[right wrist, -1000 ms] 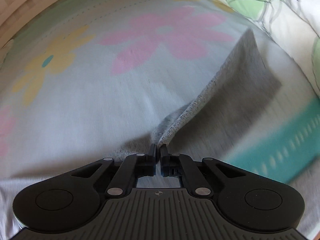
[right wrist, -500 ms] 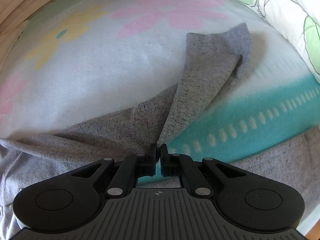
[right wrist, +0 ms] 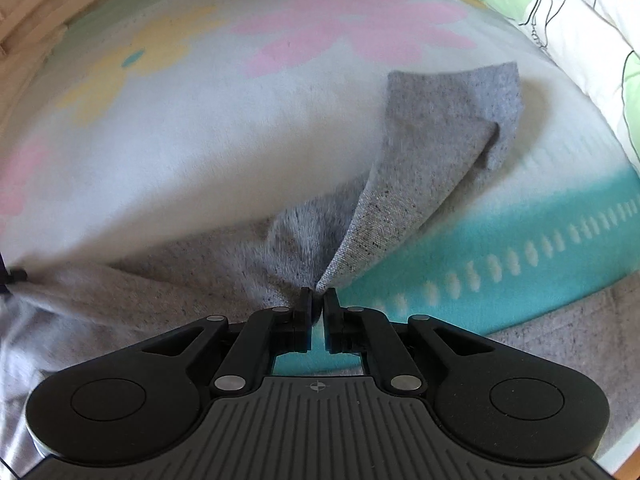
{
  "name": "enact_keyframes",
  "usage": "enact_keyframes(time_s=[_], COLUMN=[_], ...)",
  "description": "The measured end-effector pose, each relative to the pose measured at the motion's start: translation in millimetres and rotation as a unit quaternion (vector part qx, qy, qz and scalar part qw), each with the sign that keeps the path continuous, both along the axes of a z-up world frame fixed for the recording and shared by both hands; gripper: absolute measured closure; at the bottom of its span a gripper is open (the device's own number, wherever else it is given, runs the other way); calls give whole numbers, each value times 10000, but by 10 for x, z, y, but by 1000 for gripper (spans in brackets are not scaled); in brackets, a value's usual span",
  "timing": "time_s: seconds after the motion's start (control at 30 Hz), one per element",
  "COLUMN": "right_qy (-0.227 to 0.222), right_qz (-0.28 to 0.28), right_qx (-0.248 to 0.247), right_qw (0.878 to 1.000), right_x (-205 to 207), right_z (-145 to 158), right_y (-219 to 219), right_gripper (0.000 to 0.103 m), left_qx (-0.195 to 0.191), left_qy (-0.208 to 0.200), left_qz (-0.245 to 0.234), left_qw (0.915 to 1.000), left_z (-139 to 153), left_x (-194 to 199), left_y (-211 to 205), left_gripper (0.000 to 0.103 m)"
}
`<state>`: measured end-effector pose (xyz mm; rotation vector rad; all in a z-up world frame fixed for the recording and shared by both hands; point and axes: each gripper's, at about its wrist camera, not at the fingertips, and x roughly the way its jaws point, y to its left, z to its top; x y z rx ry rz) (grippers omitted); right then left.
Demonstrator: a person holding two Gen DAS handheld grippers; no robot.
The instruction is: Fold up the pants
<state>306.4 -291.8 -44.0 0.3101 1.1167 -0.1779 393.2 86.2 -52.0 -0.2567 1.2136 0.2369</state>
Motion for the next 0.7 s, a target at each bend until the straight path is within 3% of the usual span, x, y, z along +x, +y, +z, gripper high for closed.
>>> enact_keyframes(time_s=[0.03,0.1,0.17,0.3,0.47,0.7], right_qy=[-114,-412,-855,-1573,-1287,-480], right_qz=[-76,-317,-584,-786,-600,-575], right_qx=[55,-59,-587,-1886,-2016,-2448], right_qw=[9999,9986,9929,9662,9691,9667], right_x=[-4,-16,-14,135,583,1020], right_z=[72,227,391,587,409,-148], right_y=[-44,-116,-156,-84,2,106], right_gripper=[95,80,67,44,43,45], left_qx=[85,152,256,529,542,461], left_qy=[-58,-115,-308,-587,-617,-591], left_qz=[-37,-103,-187,-395,-477,-475], left_qw=[9999,9998,9990,9961,9955,9961], left_z=[33,126,276,471,501,512], left_x=[-29,-88,-198,-380,-446,-444], left_y=[-19,-42,-76,-172,-185,-84], left_gripper=[84,88,89,89,89,89])
